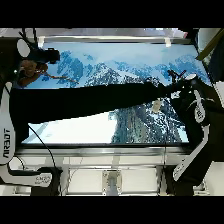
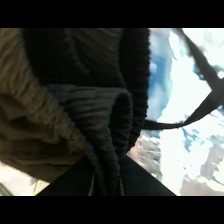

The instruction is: Fold the clothes and pants, and hang the long-sleeved shirts on hangers.

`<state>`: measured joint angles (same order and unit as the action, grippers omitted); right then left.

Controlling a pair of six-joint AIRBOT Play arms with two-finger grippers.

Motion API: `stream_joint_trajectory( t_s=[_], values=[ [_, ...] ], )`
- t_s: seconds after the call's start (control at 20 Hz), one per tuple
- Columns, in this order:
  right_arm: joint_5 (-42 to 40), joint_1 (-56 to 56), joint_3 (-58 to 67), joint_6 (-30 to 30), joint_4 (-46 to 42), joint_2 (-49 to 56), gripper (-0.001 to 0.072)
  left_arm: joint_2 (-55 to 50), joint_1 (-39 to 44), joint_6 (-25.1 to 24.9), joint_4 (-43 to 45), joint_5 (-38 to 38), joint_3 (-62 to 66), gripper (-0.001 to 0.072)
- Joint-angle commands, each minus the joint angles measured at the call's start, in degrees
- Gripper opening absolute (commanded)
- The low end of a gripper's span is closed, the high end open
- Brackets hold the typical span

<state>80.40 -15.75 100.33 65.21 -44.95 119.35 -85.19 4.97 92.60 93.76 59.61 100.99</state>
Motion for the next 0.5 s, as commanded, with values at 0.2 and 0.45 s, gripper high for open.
stream_joint_trajectory(
  t_s=[0.2,0.45],
  values=[
    [13.16,-0.72,10.36,4.61,2.45,-7.87,0.0025,-1.42,5.31,-0.04,-4.57,-0.02,-0.04,0.0008],
    [17.38,0.0,11.61,12.57,0.96,-16.92,0.0025,-10.88,18.27,-0.07,-18.84,0.2,-0.07,0.0008]
  ],
)
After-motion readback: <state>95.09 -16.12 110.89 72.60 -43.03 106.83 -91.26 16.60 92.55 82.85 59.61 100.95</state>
